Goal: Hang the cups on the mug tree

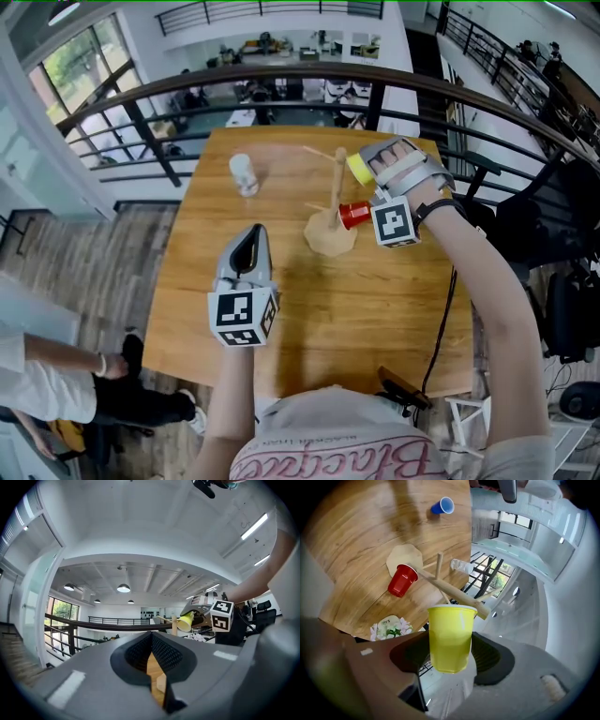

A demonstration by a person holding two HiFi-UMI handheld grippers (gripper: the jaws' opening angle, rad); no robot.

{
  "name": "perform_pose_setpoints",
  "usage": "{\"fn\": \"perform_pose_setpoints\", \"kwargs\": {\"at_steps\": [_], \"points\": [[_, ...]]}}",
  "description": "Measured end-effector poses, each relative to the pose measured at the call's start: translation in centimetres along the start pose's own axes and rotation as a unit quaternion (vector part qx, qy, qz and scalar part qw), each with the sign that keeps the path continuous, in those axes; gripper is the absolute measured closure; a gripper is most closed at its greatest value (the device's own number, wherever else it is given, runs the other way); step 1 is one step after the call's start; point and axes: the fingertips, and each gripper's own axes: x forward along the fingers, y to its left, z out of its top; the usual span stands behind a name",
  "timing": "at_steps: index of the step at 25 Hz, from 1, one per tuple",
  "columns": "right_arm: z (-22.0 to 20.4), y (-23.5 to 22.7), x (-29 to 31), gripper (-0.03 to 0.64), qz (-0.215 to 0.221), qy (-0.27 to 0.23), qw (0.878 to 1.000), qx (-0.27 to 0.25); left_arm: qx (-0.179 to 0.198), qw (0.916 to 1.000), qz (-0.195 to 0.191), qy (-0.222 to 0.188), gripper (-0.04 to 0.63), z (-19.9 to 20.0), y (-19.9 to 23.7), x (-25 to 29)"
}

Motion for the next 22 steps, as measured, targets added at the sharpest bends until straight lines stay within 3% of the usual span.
{"fn": "perform_pose_setpoints", "kwargs": {"at_steps": [7, 12, 15, 19, 22], "points": [[0.7, 0.2, 0.2, 0.339, -0.006, -0.002, 0.999, 0.037, -0.003, 1.0, 0.007, 0.0, 0.583, -0.1, 0.7, -0.5], [0.8, 0.2, -0.3, 0.295, 0.012, -0.008, 0.989, 0.148, -0.004, 1.0, 0.007, 0.0, 0.583, -0.1, 0.7, -1.0], [0.6, 0.7, -0.5, 0.29, 0.018, 0.001, 0.975, 0.224, -0.003, 1.0, 0.008, -0.001, 0.583, -0.2, 0.8, -1.4], [0.0, 1.4, -1.7, 0.27, 0.018, 0.004, 0.946, 0.323, -0.002, 0.9999, 0.009, -0.005, 0.583, 0.2, 1.0, -2.1], [-0.6, 1.4, -2.9, 0.261, -0.001, 0.01, 0.929, 0.369, 0.002, 0.9999, 0.008, -0.006, 0.583, 0.5, 1.1, -2.6]]}}
